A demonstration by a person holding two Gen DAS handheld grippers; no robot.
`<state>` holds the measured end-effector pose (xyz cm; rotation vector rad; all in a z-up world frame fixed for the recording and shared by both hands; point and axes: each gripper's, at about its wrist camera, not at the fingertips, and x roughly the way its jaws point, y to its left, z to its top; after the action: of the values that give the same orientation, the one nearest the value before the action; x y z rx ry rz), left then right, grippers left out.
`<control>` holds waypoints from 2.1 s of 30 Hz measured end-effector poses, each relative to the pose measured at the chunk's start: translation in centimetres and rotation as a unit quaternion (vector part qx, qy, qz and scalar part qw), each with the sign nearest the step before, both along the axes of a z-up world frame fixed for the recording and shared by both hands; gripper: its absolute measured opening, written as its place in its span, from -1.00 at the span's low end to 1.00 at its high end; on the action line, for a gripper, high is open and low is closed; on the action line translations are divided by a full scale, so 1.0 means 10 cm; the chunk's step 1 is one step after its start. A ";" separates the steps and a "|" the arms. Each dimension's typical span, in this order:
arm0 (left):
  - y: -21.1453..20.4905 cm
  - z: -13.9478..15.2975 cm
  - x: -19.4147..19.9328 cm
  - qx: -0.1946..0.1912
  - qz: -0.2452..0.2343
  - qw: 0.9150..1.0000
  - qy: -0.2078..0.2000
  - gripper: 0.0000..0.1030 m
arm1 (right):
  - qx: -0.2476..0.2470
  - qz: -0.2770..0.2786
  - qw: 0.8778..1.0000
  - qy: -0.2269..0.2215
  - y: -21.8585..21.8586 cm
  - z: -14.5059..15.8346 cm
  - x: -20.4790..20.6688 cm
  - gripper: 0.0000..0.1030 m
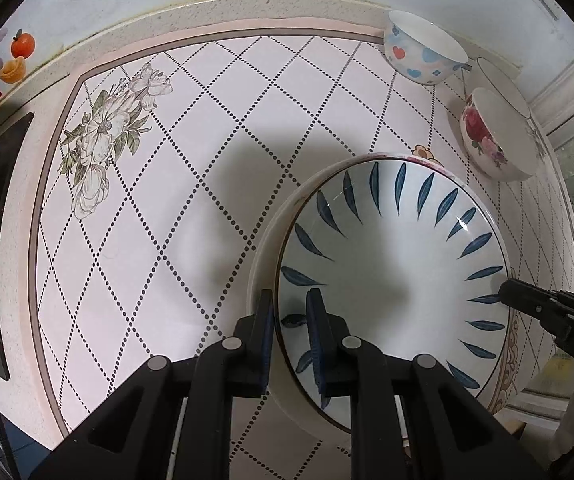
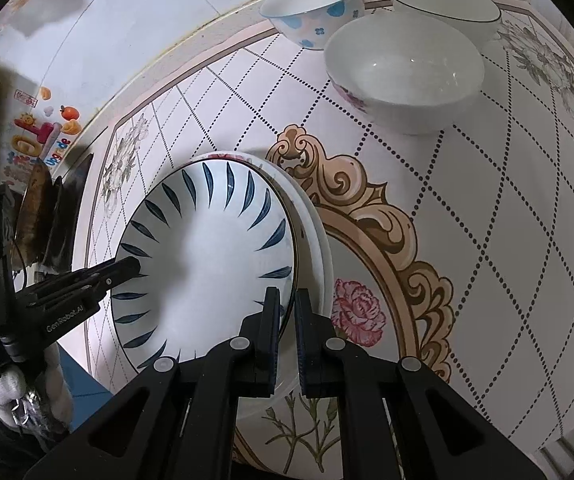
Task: Organize plates and bowls
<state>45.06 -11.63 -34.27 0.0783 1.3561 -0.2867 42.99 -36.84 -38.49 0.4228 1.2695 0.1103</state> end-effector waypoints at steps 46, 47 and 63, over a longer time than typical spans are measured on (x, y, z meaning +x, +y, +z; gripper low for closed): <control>0.35 1.46 -0.99 -0.047 0.060 0.993 -0.090 -0.51 | -0.056 0.054 0.995 -0.058 0.58 1.46 -0.70 0.21; 0.36 1.51 -1.04 -0.047 0.059 0.993 -0.096 -0.51 | -0.059 0.056 0.995 -0.063 0.61 1.53 -0.75 0.30; 0.32 1.94 -1.66 -0.066 0.031 0.989 -0.130 -0.51 | -0.075 0.020 0.991 -0.110 0.65 2.14 -1.62 0.41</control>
<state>28.50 -8.46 -14.84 -0.0370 1.0766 -0.3021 26.77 -30.30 -17.07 0.2481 1.0611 0.0930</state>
